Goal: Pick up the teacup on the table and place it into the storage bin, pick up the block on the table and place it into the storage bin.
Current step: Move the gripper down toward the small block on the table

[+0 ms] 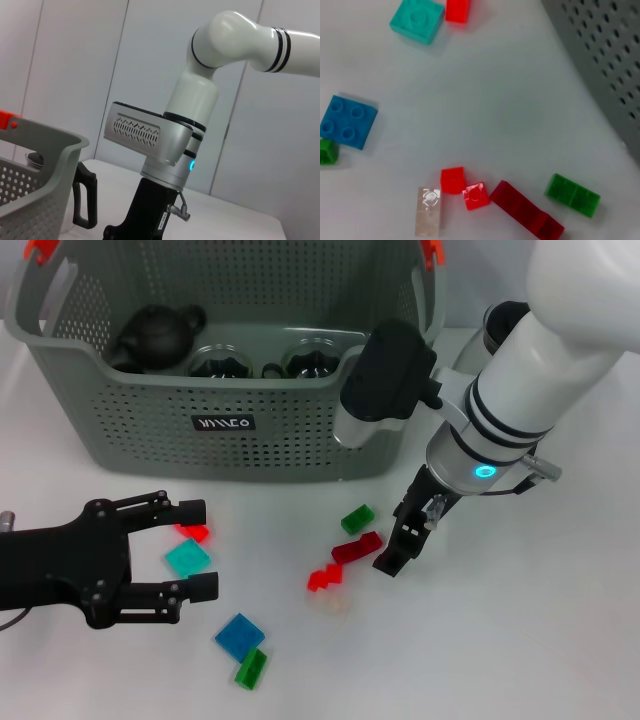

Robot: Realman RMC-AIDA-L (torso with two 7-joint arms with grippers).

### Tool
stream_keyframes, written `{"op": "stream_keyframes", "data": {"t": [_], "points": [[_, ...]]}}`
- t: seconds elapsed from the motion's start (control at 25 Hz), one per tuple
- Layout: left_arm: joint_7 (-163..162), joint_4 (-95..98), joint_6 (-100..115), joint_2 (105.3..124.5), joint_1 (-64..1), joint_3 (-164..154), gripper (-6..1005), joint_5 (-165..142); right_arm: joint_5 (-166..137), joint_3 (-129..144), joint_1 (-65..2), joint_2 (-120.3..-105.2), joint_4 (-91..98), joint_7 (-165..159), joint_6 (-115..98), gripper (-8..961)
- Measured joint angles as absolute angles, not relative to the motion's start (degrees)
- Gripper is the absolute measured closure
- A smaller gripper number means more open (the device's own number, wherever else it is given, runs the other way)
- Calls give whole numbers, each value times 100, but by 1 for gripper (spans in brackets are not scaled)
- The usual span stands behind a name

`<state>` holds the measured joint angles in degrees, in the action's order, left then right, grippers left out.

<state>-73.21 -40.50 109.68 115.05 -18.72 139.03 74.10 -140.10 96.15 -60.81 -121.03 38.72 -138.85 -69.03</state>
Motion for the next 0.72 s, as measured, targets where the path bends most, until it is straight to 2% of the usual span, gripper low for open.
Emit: {"op": "stream_keyframes", "data": {"t": [0.72], "points": [[-7321,-3970,10925,11505,-1881,13911,144,7410,-13813,10052,-6053,-12120,3771,-13921,-6556,246]]}}
